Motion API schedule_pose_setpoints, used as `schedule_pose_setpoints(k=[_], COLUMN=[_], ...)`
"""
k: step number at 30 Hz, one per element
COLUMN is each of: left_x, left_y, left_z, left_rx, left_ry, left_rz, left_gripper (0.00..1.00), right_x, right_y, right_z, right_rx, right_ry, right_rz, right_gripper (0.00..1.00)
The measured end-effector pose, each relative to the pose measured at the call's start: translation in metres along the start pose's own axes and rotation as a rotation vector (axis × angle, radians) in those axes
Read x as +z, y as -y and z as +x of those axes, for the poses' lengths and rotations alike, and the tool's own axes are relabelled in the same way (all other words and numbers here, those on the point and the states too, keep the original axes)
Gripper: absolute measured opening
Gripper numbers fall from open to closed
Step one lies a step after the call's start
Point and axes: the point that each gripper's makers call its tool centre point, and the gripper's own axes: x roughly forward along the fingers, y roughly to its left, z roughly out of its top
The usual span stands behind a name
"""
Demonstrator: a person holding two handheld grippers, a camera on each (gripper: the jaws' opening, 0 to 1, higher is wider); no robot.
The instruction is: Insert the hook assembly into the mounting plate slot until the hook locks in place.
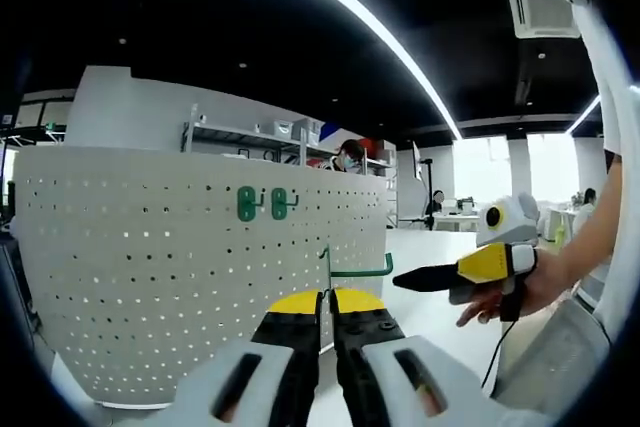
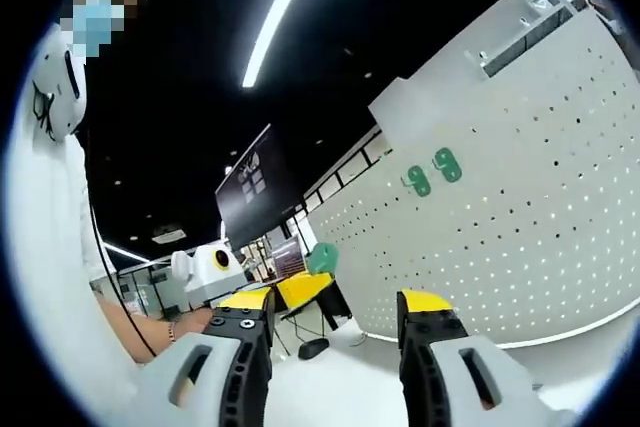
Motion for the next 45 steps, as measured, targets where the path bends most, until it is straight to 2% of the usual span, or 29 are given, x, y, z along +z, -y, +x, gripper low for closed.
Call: schedule_pose_setpoints(k=[15,18,21,33,45], left_x=[0.001,0.001,-0.001,0.0,0.001], left_y=[-0.001,0.0,-0.001,-0.003,-0.001], left_z=[0.0,0.0,-0.001,-0.001,-0.001], left_rx=[0.01,0.011,0.014,0.023,0.023], left_ry=[0.002,0.002,-0.002,-0.003,0.0], left_rz=[0.0,-0.001,-0.001,0.003,0.005], left_gripper=[0.03,0.03,0.03,0.03,0.03], right_x=[0.003,0.003,0.003,0.002,0.001], right_y=[-0.009,-0.012,-0.015,-0.017,-0.019], right_z=[0.028,0.033,0.04,0.053,0.06], right_rx=[0.04,0.051,0.065,0.079,0.083], right_ry=[-0.005,-0.007,-0.013,-0.028,-0.053], right_rz=[0.001,-0.003,-0.012,-0.006,-0.009], right_gripper=[0.44,0.42,0.34,0.31,0.15])
